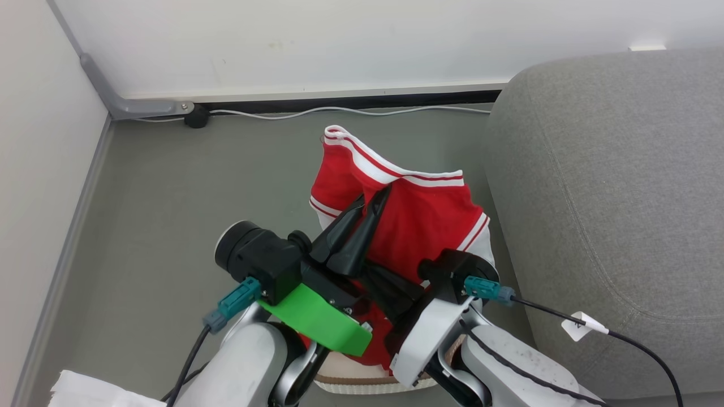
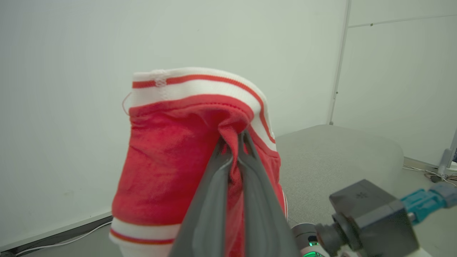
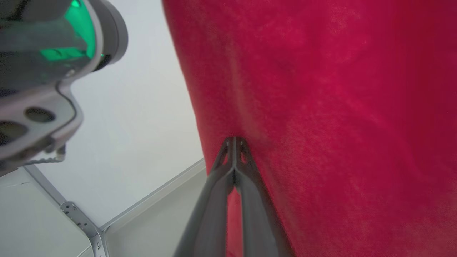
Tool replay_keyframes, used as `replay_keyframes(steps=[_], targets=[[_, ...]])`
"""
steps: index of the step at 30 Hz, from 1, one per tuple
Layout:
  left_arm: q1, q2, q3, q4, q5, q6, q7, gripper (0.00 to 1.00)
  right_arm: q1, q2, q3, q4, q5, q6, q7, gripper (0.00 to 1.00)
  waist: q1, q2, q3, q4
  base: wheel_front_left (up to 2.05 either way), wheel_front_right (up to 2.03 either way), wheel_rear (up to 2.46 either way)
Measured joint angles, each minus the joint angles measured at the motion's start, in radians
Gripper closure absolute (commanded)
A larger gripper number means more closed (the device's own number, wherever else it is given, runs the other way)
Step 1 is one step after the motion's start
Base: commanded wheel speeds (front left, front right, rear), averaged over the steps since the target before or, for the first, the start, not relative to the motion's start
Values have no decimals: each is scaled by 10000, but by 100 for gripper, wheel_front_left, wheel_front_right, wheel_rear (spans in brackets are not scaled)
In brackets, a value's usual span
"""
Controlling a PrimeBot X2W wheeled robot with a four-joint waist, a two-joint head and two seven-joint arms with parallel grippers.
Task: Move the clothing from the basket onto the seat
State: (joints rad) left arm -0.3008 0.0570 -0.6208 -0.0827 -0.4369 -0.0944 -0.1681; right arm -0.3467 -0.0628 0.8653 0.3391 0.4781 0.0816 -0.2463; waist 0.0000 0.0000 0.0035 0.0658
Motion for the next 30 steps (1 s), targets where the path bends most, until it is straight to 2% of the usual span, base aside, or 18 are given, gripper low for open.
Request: replay_keyframes(steps=[12,13,14,25,30], targets=[[24,17,107,-8,2,159,0,100,-1,0,211,-113,161,-52,-15,100,0,0,5,-98,0,0,0],[42,35,136,-4,2,167,2,100,3,0,198,-221,161,-104,-27,53,0,0,13,-122,0,0,0],[49,44,155,-2,2,169,2,100,12,2,171,-282,163,-130,-29,0,0,0,19,-134,0,0,0],[144,161,305,33,2,259,2,100,434,-23,-506,-1034,155,-537,-40,0,0,0,107,-264,0,0,0],[147,213,372,71,2,345,2,100,755,-309,-756,-1300,109,-759,-40,0,0,0,152,-335,0,0,0]])
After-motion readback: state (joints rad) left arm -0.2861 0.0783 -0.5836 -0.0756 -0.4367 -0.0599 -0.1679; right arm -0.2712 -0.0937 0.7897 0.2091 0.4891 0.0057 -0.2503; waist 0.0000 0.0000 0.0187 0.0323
